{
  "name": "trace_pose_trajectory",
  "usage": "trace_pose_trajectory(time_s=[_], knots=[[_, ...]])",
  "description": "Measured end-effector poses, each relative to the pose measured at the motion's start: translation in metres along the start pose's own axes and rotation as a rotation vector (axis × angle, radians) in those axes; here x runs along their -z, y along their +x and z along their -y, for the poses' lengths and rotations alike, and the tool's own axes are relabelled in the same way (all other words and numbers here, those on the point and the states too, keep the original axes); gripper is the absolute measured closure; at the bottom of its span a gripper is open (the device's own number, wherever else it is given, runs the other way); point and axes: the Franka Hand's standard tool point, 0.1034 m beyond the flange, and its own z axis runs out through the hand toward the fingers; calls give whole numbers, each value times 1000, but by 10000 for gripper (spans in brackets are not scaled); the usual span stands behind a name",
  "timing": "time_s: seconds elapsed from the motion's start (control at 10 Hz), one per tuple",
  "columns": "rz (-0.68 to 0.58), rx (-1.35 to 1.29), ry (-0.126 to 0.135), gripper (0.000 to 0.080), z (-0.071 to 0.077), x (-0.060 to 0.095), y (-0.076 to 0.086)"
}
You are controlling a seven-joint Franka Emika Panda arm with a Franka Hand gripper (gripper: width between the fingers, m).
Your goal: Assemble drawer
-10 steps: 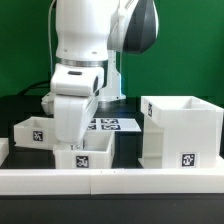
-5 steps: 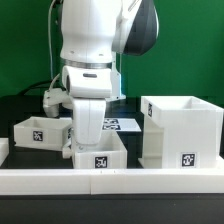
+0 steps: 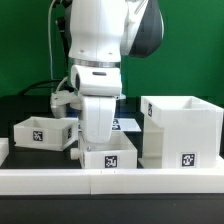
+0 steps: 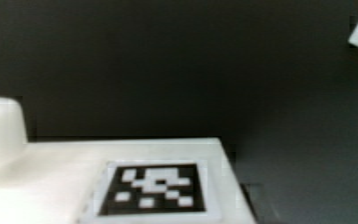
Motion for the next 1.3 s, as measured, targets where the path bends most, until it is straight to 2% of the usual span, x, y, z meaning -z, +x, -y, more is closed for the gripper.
trace_pose_trajectory(time_s=[0.1, 0.5, 0.6, 0.7, 1.0, 1.3], knots=[[0, -4, 0, 757, 0, 0, 0], [-12, -45, -11, 757, -16, 3, 22], [-15, -57, -19, 757, -17, 2, 27], [-17, -69, -45, 757, -18, 1, 29], [-17, -76, -39, 757, -16, -1, 27], [-21, -97, -41, 757, -18, 0, 39]])
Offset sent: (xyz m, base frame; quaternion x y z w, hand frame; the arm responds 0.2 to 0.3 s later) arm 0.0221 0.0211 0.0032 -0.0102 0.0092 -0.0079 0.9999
